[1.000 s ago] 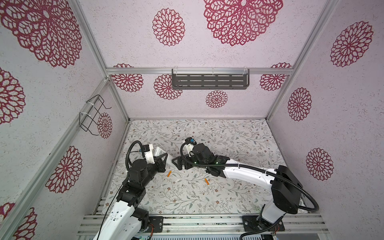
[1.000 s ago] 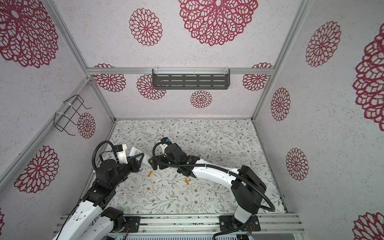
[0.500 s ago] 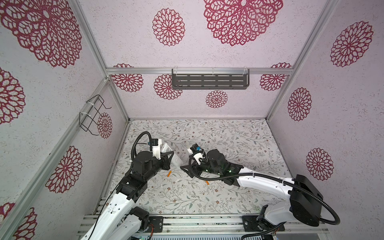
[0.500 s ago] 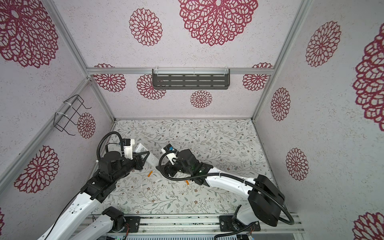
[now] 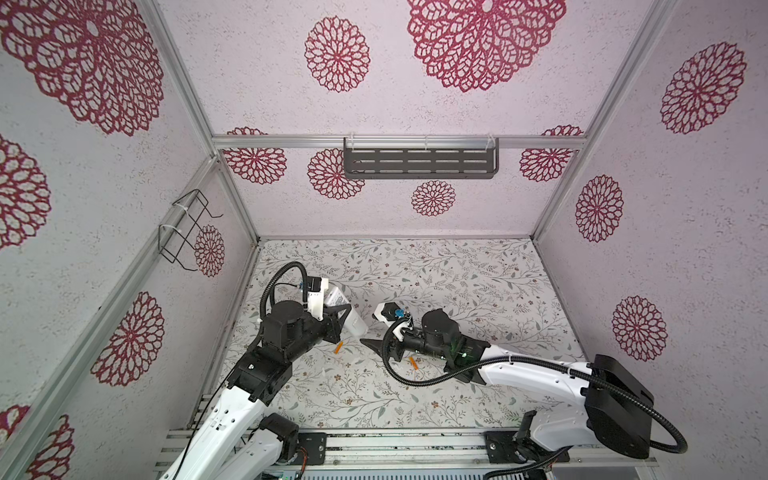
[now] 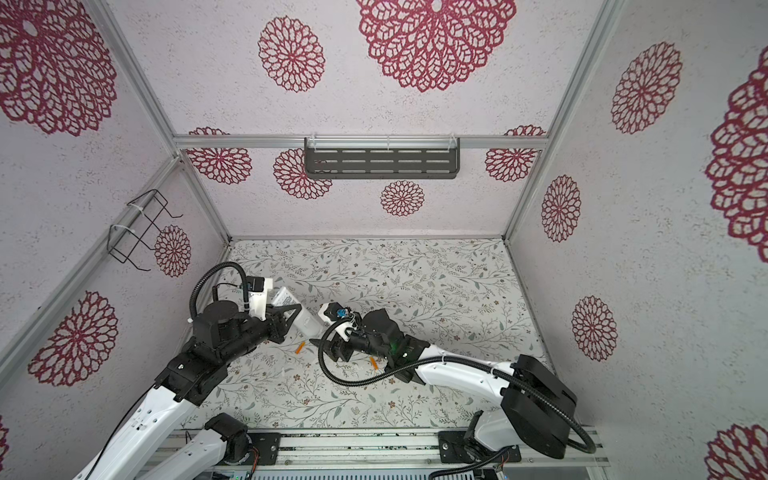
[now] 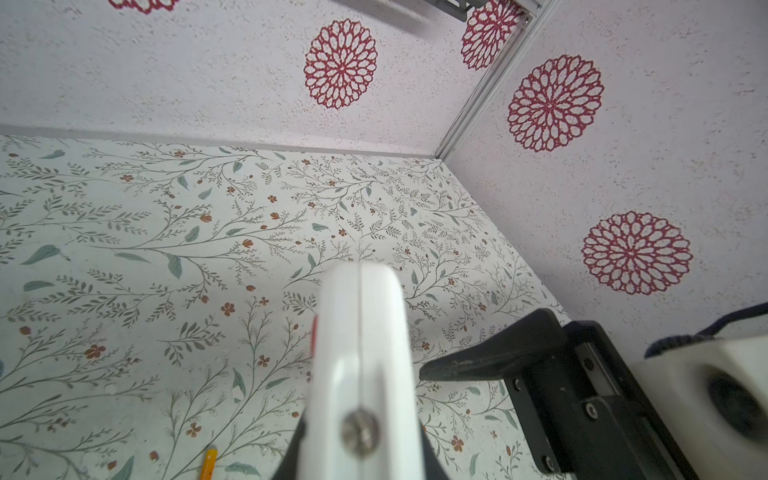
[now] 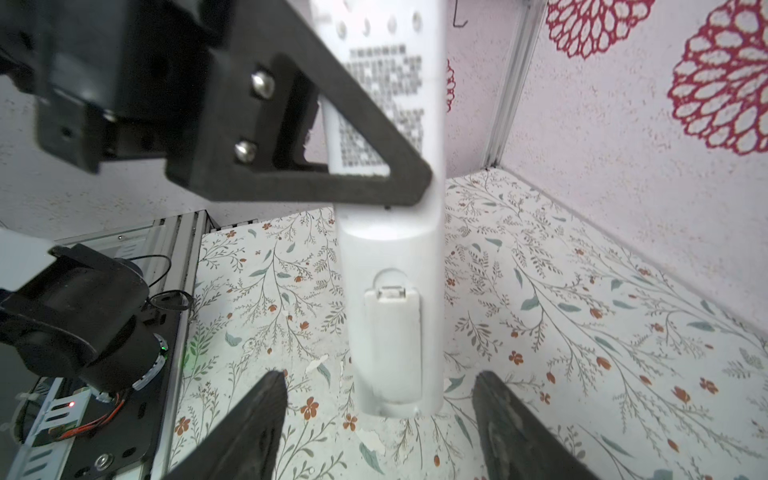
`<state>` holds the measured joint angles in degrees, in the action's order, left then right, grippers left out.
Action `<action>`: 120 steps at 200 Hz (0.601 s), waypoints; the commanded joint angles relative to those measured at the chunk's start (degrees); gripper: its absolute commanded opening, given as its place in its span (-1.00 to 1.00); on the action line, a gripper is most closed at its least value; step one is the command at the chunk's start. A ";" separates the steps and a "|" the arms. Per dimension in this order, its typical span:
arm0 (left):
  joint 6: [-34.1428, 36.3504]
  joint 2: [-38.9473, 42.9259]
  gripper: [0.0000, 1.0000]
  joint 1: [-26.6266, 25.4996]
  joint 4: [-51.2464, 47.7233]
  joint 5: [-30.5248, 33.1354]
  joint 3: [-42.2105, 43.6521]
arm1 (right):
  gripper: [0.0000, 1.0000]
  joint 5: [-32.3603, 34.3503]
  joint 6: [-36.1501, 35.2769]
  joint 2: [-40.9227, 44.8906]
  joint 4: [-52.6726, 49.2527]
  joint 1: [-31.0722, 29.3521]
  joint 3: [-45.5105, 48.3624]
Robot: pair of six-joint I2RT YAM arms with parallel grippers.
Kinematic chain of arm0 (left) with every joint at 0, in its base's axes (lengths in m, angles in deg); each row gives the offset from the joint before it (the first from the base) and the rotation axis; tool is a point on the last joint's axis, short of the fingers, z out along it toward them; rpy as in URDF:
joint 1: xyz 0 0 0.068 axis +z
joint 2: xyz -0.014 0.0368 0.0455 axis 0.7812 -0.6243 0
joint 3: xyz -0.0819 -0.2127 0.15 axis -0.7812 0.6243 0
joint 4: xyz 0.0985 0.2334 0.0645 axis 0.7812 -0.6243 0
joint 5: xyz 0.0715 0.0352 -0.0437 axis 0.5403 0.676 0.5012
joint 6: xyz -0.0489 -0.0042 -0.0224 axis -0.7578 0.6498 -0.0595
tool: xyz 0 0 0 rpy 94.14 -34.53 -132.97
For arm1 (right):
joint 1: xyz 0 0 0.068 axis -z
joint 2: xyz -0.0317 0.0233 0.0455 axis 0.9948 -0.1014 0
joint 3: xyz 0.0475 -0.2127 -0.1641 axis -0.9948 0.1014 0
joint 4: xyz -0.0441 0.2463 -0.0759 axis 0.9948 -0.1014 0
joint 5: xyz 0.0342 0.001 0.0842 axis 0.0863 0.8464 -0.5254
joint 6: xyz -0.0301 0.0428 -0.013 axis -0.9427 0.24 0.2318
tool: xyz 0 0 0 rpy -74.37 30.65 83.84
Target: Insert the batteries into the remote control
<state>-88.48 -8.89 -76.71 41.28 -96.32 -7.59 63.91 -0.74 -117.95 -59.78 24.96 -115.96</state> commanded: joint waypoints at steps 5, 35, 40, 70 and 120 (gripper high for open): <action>1.51 0.61 -1.00 -0.56 1.05 -1.52 -1.12 | 0.48 1.57 -2.24 -1.35 5.86 -0.96 -1.46; 1.74 0.70 -1.00 -0.75 0.81 -1.69 -1.20 | 0.36 3.27 -3.88 -3.21 5.16 -2.00 -3.31; 1.78 0.70 -1.00 -0.78 0.85 -1.77 -1.21 | 0.34 3.48 -4.00 -3.58 5.02 -2.04 -3.61; 2.52 0.57 -1.00 -1.25 0.00 -2.08 -1.73 | 0.32 4.77 -4.30 -4.88 5.20 -2.33 -4.28; 3.62 0.44 -1.00 -1.96 -1.01 -1.72 -2.37 | 0.23 5.26 -4.38 -5.73 5.42 -2.45 -4.82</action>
<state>-86.87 -8.87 -78.06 39.62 -97.63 -8.11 68.06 -4.04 -123.65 -57.20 22.84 -118.65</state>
